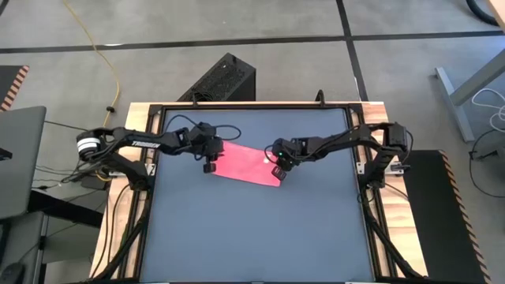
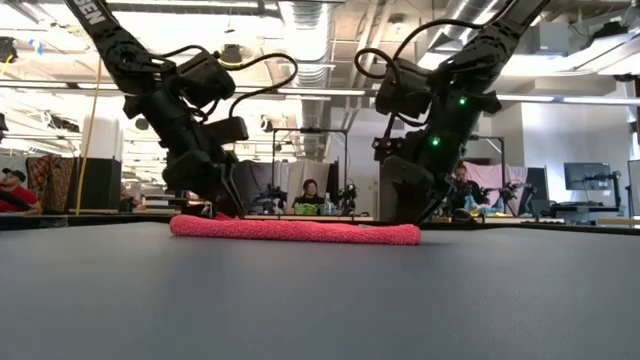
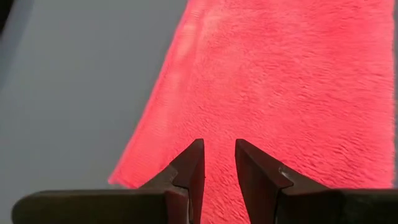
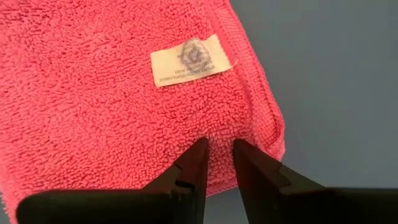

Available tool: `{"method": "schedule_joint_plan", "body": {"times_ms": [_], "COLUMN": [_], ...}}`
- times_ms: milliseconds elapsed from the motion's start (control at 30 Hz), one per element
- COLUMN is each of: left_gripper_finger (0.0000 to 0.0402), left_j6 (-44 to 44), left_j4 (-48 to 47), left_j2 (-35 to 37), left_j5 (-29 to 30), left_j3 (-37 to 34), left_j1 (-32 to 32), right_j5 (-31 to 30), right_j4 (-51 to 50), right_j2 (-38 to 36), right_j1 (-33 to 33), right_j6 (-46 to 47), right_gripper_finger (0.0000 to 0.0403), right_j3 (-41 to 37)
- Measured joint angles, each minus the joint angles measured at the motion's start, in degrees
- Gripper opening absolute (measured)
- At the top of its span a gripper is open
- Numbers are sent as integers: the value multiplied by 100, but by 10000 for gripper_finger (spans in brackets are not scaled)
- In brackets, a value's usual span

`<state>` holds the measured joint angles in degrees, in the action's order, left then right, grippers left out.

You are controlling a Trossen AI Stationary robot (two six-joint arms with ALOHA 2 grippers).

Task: Roll towel into tight, uniform cylinder
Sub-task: Roll the red towel

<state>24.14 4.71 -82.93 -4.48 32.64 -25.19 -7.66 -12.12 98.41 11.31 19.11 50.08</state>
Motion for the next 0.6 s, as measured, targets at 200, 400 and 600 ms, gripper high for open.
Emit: {"method": "schedule_joint_plan", "body": {"times_ms": [200,400,600], "left_gripper_finger": [80,80,101], "left_j6": [297,370,413], "left_j4": [-453,-1281,-1639], "left_j2": [-64,-64,-64], "left_j5": [531,370,326], "left_j3": [441,754,768], "left_j1": [-11,-224,-465], "right_j5": [2,0,1], "right_j4": [74,65,67], "right_j2": [7,7,7], "right_j1": [-40,-72,-72], "right_j6": [-11,-14,-15], "right_gripper_finger": [107,107,107], "right_j3": [3,3,3]}}
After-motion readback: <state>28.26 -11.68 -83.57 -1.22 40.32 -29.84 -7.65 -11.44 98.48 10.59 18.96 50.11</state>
